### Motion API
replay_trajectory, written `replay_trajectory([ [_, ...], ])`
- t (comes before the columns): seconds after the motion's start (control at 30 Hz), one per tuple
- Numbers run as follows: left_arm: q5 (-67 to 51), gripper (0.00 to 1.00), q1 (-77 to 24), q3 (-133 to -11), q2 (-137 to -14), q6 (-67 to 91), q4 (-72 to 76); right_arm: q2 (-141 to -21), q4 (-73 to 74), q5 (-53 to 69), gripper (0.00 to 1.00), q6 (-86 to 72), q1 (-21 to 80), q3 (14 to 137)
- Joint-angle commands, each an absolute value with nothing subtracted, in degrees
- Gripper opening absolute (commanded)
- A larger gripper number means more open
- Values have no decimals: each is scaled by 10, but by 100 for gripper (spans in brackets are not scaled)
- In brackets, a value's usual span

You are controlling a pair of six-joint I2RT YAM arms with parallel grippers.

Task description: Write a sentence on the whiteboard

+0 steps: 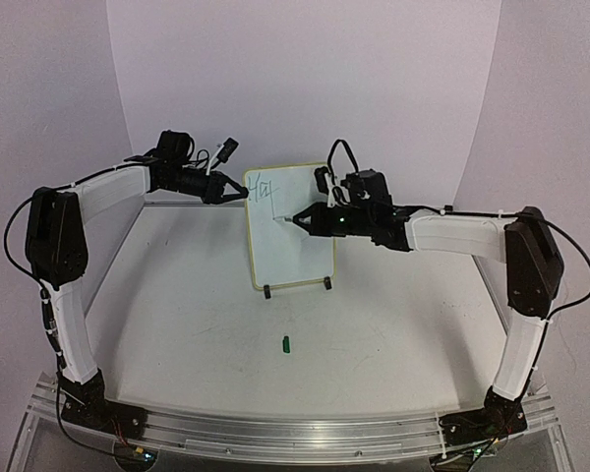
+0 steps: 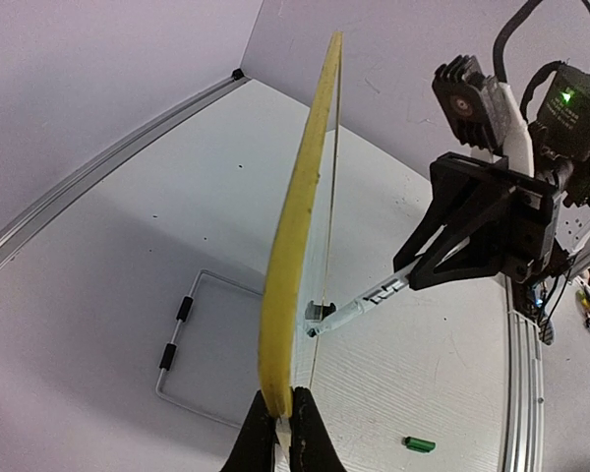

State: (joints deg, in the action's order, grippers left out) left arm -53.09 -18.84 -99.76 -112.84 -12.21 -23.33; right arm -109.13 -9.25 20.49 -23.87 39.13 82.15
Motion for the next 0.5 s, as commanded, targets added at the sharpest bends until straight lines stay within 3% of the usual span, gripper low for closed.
replay_trajectory([
  [0.0,-522,0,-195,-1016,-1140,-143,-264,-1062,-99,205,0,-239,387,817],
  [0.47,-521,0,-195,-1018,-1142,-142,-265,-1040,-128,206,0,-227,387,869],
])
